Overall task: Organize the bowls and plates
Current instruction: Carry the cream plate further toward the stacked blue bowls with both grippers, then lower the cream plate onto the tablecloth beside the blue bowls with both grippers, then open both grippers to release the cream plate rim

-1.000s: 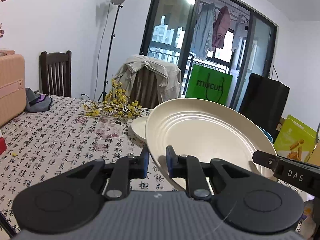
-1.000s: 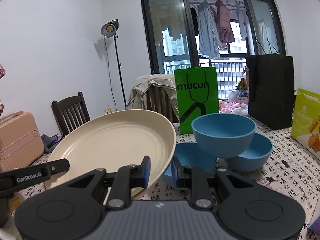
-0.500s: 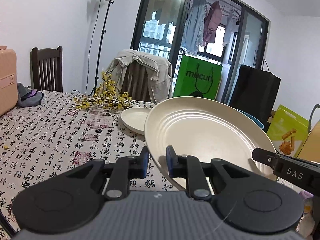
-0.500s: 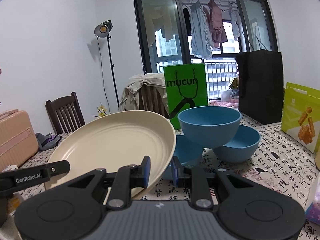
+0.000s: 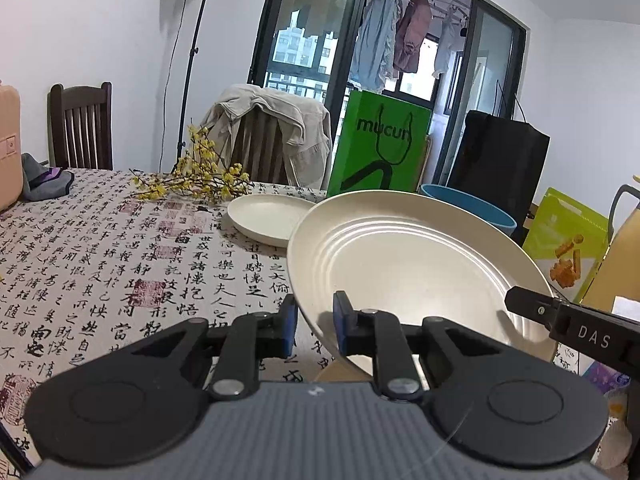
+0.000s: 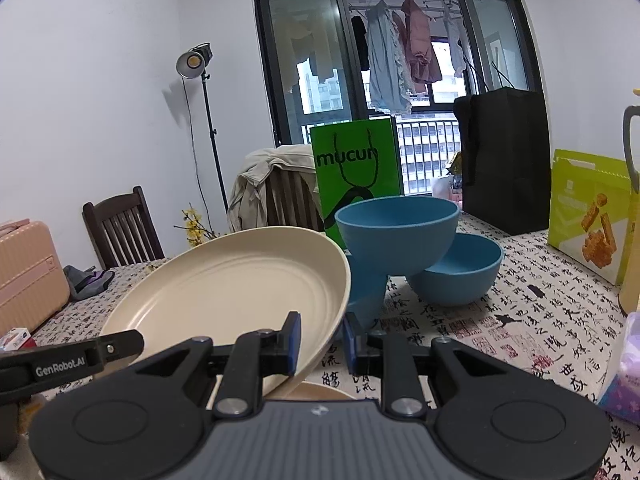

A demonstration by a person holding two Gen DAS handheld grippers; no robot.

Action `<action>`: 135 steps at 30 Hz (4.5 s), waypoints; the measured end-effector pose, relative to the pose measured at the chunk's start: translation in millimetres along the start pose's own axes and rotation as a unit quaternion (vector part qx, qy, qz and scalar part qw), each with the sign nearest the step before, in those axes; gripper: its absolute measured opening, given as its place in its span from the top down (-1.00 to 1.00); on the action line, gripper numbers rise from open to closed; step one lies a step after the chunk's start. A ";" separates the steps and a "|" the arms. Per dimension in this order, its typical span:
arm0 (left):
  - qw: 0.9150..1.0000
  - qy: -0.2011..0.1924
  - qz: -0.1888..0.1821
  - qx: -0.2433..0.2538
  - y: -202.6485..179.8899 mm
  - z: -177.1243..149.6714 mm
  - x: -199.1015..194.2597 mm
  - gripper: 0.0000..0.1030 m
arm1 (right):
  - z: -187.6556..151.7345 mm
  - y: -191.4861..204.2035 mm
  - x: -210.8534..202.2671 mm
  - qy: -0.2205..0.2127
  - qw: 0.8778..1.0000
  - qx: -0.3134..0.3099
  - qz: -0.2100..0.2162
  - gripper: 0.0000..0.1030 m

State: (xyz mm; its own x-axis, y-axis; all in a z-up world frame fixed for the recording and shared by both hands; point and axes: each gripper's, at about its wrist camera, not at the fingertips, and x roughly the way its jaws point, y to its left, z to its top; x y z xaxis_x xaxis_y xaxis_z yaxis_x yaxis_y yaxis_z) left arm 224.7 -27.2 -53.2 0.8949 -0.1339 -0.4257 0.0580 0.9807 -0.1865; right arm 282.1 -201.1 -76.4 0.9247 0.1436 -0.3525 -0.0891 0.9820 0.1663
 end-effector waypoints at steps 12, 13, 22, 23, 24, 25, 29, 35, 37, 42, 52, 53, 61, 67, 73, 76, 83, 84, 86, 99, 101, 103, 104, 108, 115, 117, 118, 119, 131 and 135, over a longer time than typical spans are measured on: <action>1.000 0.010 -0.007 0.009 -4.3 -11.7 1.9 0.64 | -12.5 -7.8 -4.4 0.005 1.000 0.007 -0.002 0.58; 1.000 0.011 -0.007 0.010 -4.7 -12.9 2.3 0.64 | -14.3 -8.7 -4.8 0.006 1.000 0.009 -0.003 0.58; 0.999 0.022 -0.009 0.022 -7.0 -23.2 3.2 0.63 | -24.5 -15.6 -7.6 0.017 1.000 0.015 -0.002 0.57; 0.999 0.023 -0.009 0.024 -7.3 -24.8 3.3 0.63 | -26.0 -16.7 -7.6 0.019 1.000 0.017 -0.002 0.57; 0.999 0.024 -0.009 0.026 -7.5 -26.3 3.3 0.63 | -27.6 -17.1 -8.0 0.021 1.000 0.016 -0.002 0.57; 0.999 0.025 -0.010 0.027 -7.4 -28.0 3.0 0.63 | -28.8 -16.7 -8.6 0.022 1.000 0.016 -0.003 0.57; 0.999 0.030 -0.011 0.031 -8.3 -32.4 1.5 0.63 | -34.2 -17.6 -9.6 0.027 1.000 0.013 -0.004 0.57; 0.999 0.034 -0.009 0.037 -9.3 -38.5 -0.2 0.63 | -41.0 -19.2 -11.1 0.036 0.999 0.011 -0.005 0.57; 0.999 0.036 -0.010 0.039 -9.2 -40.8 -0.9 0.63 | -43.5 -19.2 -12.3 0.038 0.999 0.010 -0.007 0.57; 0.998 0.044 -0.012 0.043 -8.8 -48.2 -2.6 0.63 | -50.5 -20.7 -14.4 0.046 0.999 0.008 -0.007 0.57; 0.997 0.058 -0.012 0.047 -6.1 -60.7 -2.5 0.62 | -63.7 -16.9 -17.3 0.062 0.998 -0.008 -0.015 0.57; 0.997 0.060 -0.013 0.047 -6.1 -61.3 -2.6 0.62 | -64.9 -17.3 -17.4 0.063 0.998 -0.008 -0.016 0.57; 0.996 0.068 -0.017 0.049 -7.4 -67.3 -3.9 0.62 | -69.3 -16.9 -22.5 0.066 0.997 -0.020 -0.025 0.57; 0.996 0.073 -0.014 0.053 -7.9 -70.8 -8.4 0.62 | -74.8 -11.5 -25.3 0.074 0.996 -0.036 -0.035 0.57; 0.995 0.075 -0.013 0.058 -9.5 -71.9 -9.7 0.62 | -77.0 -10.6 -26.7 0.076 0.995 -0.046 -0.041 0.56; 0.995 0.075 -0.009 0.065 -11.7 -72.8 -10.3 0.62 | -77.9 -10.2 -26.4 0.079 0.995 -0.051 -0.043 0.55; 0.993 0.071 0.007 0.092 -18.0 -77.1 -10.9 0.59 | -80.4 -6.8 -25.4 0.083 0.993 -0.063 -0.046 0.54; 0.993 0.070 0.012 0.098 -19.7 -78.1 -10.5 0.58 | -80.8 -7.3 -24.9 0.083 0.993 -0.064 -0.046 0.54; 0.992 0.068 0.017 0.105 -21.4 -78.9 -9.7 0.57 | -81.9 -4.8 -23.9 0.080 0.993 -0.074 -0.051 0.53; 0.986 0.061 0.034 0.150 -31.7 -85.5 -6.8 0.55 | -88.4 3.8 -19.5 0.078 0.986 -0.128 -0.077 0.45; 0.985 0.060 0.036 0.158 -33.3 -86.1 -5.9 0.55 | -89.4 4.9 -17.9 0.082 0.984 -0.134 -0.081 0.43; 0.983 0.057 0.042 0.168 -36.3 -88.5 -5.5 0.55 | -90.9 3.5 -15.1 0.090 0.983 -0.134 -0.084 0.42; 0.982 0.056 0.047 0.172 -37.8 -89.9 -5.1 0.53 | -91.9 3.2 -13.8 0.092 0.983 -0.135 -0.085 0.42; 0.983 0.065 0.045 0.169 -34.7 -90.1 -2.6 0.50 | -93.0 1.2 -14.2 0.091 0.984 -0.132 -0.082 0.43; 0.986 0.059 0.044 0.149 -24.4 -79.9 -2.2 0.51 | -90.8 -9.2 -14.0 0.101 0.987 -0.102 -0.066 0.48; 0.987 0.054 0.044 0.144 -22.3 -75.4 -1.9 0.51 | -90.9 -13.4 -13.7 0.104 0.989 -0.090 -0.060 0.48; 0.987 0.052 0.045 0.143 -22.2 -73.8 -1.4 0.51 | -90.7 -15.7 -13.7 0.105 0.990 -0.081 -0.055 0.47; 0.987 0.050 0.046 0.144 -22.1 -72.8 -0.3 0.53 | -89.9 -18.3 -14.1 0.106 0.991 -0.070 -0.049 0.47; 0.984 0.052 0.049 0.162 -27.2 -78.4 7.5 0.68 | -90.0 -24.7 -18.1 0.092 0.994 -0.044 -0.032 0.47; 0.987 0.042 0.037 0.151 -23.7 -74.4 1.9 0.65 | -88.8 -28.3 -21.0 0.085 0.996 -0.034 -0.024 0.44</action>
State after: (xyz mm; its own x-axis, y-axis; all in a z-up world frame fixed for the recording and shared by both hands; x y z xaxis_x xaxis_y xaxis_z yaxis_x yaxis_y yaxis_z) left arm 192.1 -61.3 -115.5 0.8629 -0.0597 -0.5018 0.1344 0.9844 0.1139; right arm 232.3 -221.1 -155.5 0.8526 0.1100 -0.5109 -0.0767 0.9934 0.0858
